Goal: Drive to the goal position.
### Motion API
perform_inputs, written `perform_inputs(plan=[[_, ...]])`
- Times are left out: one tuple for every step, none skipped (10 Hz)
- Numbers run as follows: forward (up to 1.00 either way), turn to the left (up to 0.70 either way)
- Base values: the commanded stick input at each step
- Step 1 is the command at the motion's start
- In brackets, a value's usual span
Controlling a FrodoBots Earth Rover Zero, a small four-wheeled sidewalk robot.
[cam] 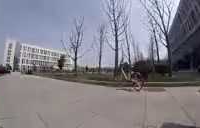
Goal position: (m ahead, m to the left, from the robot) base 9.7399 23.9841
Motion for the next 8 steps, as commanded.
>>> perform_inputs(plan=[[0.00, 0.70], [0.00, 0.70], [0.00, 0.70], [0.00, 0.70], [0.00, 0.70], [0.00, 0.70], [0.00, 0.70], [0.00, 0.70]])
